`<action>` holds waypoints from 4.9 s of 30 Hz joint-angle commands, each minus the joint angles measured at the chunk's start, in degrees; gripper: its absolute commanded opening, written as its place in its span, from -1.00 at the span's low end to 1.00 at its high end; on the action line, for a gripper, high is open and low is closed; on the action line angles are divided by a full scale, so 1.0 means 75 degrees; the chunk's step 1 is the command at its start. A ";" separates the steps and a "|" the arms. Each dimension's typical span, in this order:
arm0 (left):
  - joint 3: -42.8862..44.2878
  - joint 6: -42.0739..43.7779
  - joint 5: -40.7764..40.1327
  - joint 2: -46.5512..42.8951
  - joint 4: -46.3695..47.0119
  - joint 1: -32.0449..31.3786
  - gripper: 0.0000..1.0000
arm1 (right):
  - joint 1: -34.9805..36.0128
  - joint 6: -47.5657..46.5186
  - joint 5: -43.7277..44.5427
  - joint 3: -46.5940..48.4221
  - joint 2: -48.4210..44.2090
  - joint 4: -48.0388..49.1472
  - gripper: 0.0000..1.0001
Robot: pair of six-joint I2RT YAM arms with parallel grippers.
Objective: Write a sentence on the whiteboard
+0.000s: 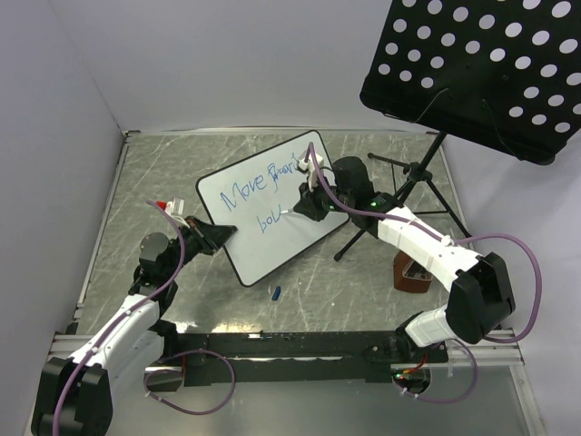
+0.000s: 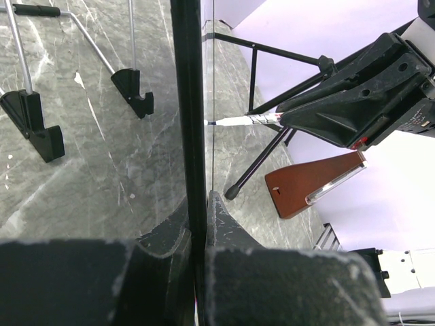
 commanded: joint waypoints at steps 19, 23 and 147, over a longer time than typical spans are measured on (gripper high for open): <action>0.0116 0.0305 0.0395 -0.0063 0.0718 -0.0104 -0.98 | 0.0062 -0.0061 -0.0691 0.0201 0.0050 0.0144 -1.00; 0.0128 0.0316 0.0407 -0.0074 0.0695 -0.0104 -0.98 | 0.0051 -0.0202 -0.0714 0.0201 0.0050 -0.0113 -1.00; 0.0058 0.0293 0.0384 -0.0180 0.0730 -0.0104 -0.98 | -0.0723 0.0126 -0.1206 -0.0385 -0.0477 0.0589 -1.00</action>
